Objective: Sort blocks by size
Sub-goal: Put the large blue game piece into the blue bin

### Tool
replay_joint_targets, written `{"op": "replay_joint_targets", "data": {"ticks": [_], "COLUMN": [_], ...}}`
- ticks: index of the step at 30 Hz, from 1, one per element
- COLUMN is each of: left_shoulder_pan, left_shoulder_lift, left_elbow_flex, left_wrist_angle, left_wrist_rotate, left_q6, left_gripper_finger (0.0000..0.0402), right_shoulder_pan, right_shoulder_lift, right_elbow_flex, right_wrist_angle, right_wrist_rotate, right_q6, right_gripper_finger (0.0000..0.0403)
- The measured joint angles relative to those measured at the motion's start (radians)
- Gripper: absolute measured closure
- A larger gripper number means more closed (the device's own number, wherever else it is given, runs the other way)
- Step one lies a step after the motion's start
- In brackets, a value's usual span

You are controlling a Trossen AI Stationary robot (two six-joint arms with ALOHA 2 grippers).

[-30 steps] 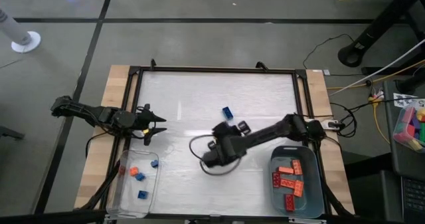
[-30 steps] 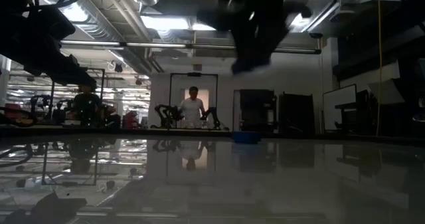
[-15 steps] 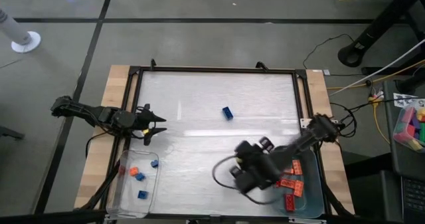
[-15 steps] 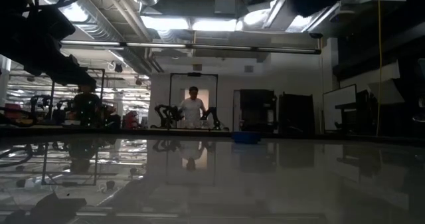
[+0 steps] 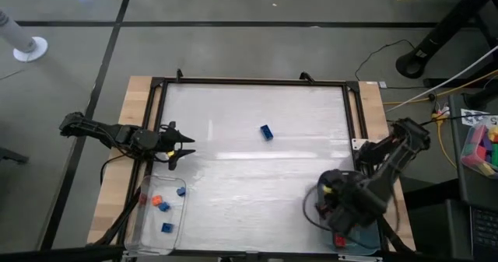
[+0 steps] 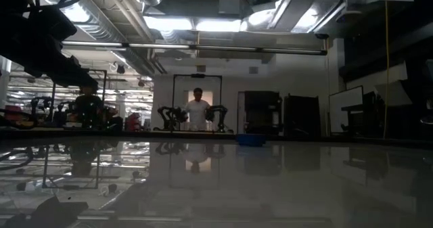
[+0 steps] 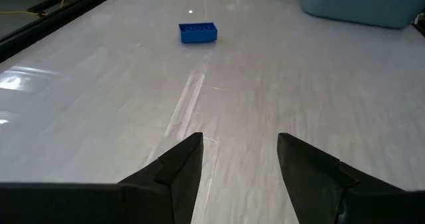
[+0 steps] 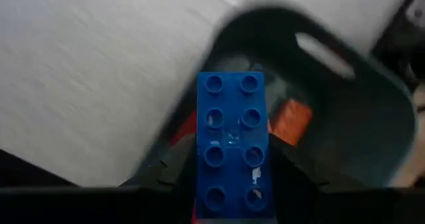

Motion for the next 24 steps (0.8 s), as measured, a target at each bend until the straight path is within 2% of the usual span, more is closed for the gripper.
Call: {"op": "replay_joint_targets", "data": {"ticks": [5,9,16,19,24], "left_shoulder_pan": [0.000,0.000,0.000,0.000,0.000], "left_shoulder_lift": [0.000,0.000,0.000,0.000,0.000], "left_elbow_flex": [0.000,0.000,0.000,0.000,0.000], "left_wrist_angle": [0.000,0.000,0.000,0.000,0.000], "left_wrist_rotate": [0.000,0.000,0.000,0.000,0.000], "left_q6": [0.000,0.000,0.000,0.000,0.000], "left_gripper_finger": [0.0220,0.0220,0.0220,0.0220,0.0220], "right_shoulder_pan": [0.079,0.105,0.101,0.075,-0.014], "right_shoulder_lift": [-0.010,-0.010,-0.010,-0.013,-0.042], "right_elbow_flex": [-0.061,-0.083,-0.082,-0.068,-0.064], "right_wrist_angle": [0.004,0.004,0.004,0.005,0.003], "right_wrist_rotate": [0.006,0.064,0.066,0.167,0.449], "right_q6": [0.043,0.043,0.049,0.074,0.059], "right_gripper_finger": [0.0246,0.0213,0.0158,0.0150,0.0148]}}
